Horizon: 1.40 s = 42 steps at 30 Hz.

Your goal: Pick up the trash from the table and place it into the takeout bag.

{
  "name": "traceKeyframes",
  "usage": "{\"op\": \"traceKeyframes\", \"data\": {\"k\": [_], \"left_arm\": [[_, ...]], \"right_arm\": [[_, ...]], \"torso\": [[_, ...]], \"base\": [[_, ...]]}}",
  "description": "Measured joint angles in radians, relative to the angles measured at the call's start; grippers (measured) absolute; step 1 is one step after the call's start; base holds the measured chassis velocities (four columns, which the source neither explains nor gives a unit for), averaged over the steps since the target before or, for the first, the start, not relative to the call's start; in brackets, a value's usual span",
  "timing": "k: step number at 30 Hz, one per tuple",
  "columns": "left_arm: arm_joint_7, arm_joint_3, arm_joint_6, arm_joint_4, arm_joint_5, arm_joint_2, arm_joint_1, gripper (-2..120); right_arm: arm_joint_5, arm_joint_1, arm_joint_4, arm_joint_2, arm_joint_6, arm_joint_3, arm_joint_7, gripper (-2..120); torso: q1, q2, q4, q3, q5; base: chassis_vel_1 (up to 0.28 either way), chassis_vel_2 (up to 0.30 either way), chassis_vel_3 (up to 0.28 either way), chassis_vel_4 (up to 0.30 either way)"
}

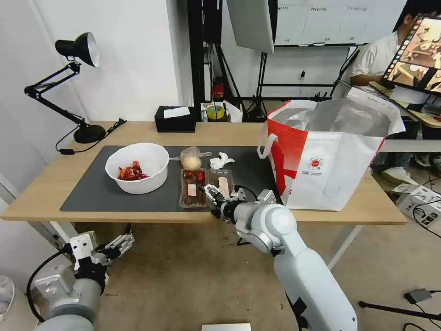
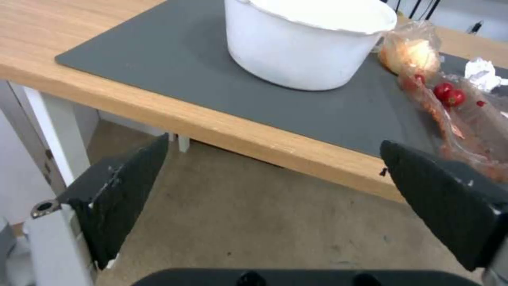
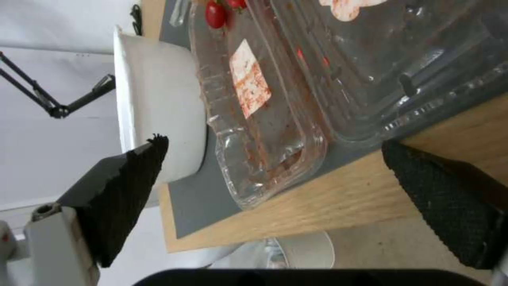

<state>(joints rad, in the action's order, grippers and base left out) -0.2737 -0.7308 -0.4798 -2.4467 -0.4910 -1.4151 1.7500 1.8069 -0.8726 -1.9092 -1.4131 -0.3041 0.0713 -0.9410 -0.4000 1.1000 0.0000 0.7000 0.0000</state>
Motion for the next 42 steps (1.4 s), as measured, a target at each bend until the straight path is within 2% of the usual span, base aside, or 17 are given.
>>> {"op": "traceKeyframes", "data": {"k": [42], "left_arm": [[0.001,0.003,-0.001,-0.004,0.001,-0.001,0.007,100]], "right_arm": [[-0.015,-0.014,0.002,-0.003,0.003,0.014,0.034,100]], "torso": [[0.000,0.000,0.0000,0.000,0.0000]], "base": [[0.000,0.000,0.000,0.000]]}}
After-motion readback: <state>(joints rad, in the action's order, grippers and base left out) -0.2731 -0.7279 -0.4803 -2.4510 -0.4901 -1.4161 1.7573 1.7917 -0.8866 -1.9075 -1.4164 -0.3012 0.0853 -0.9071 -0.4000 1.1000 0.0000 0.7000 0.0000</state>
